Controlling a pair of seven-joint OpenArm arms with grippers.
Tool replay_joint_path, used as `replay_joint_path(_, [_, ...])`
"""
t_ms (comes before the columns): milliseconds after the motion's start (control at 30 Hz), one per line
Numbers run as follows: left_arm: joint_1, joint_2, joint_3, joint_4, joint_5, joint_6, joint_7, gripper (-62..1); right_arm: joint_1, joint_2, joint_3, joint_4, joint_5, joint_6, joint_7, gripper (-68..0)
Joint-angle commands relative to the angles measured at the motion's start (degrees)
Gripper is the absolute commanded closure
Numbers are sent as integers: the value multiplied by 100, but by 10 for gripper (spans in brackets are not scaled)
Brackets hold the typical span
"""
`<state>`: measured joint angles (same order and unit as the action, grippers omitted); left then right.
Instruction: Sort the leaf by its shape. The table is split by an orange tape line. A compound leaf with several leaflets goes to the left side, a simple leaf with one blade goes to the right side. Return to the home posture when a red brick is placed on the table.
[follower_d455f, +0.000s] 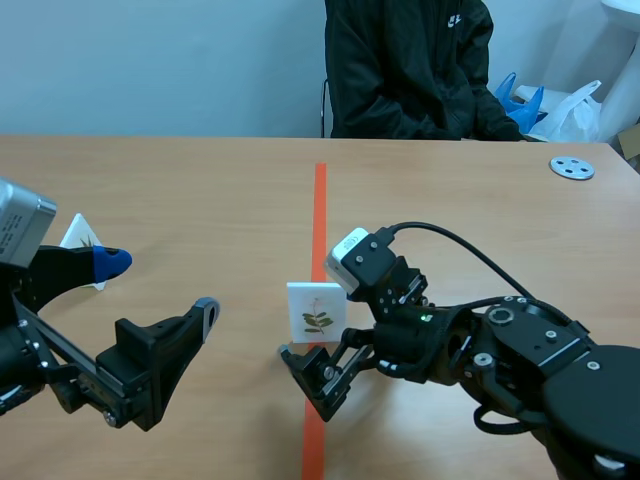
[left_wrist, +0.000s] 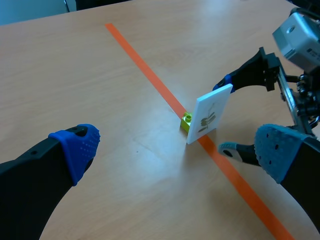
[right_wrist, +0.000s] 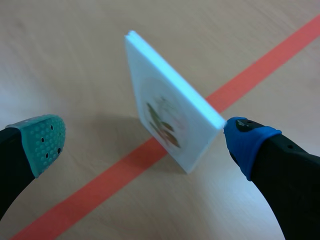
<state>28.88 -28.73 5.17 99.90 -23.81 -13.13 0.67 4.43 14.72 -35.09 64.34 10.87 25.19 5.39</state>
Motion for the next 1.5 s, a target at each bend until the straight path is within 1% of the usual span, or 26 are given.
replay_joint_path(0, [-15, 17, -15, 133, -37, 4, -81, -623, 90, -7, 31, 59, -28, -31, 118, -679])
replay_joint_path(100, [-15, 17, -15, 133, -37, 4, -81, -623, 149, -98, -35, -111, -83, -35, 179, -672])
replay_joint_path(167, [-15, 17, -15, 133, -37, 4, -81, -623, 149, -144, -35, -184, -179, -70, 221, -633])
replay_joint_path(267, [-15, 17, -15, 133, -37, 4, -83, -623, 146, -160, -35, -210, -190, -96, 234, -550])
replay_joint_path(367, [-15, 17, -15, 133, -37, 4, -83, -623, 144, -157, -35, -210, -190, -120, 234, -417])
replay_joint_path(433, [-15, 17, -15, 133, -37, 4, -85, -623, 144, -157, -35, -210, -190, -120, 251, -352])
replay_joint_path(567, [-15, 15, -15, 133, -37, 2, -83, -623, 144, -157, -35, -210, -190, -120, 251, -286])
replay_joint_path(733, [-15, 15, -15, 133, -37, 2, -83, -623, 144, -157, -33, -210, -190, -175, 251, -173])
replay_joint_path(833, [-15, 15, -15, 133, -37, 2, -83, -623, 144, -157, -33, -210, -190, -337, 251, -114])
replay_joint_path(967, [-15, 15, -15, 133, -39, 2, -83, -623, 144, -155, -17, -210, -190, -337, 254, -39])
replay_joint_path(1067, [-15, 15, -15, 133, -39, 2, -83, -623, 144, -155, 2, -177, -190, -334, 321, -32])
replay_joint_path(1167, [-15, 15, -15, 133, -39, 2, -83, -623, 140, -155, 153, -24, -188, -330, 306, -33])
replay_joint_path(1333, [-15, 15, -15, 133, -39, 2, -83, -623, 127, -155, 651, 407, -184, -328, 131, -33])
replay_joint_path(1467, [-15, 15, -15, 133, -39, 2, -81, -623, 52, -155, 1198, 787, -122, -328, -96, -33])
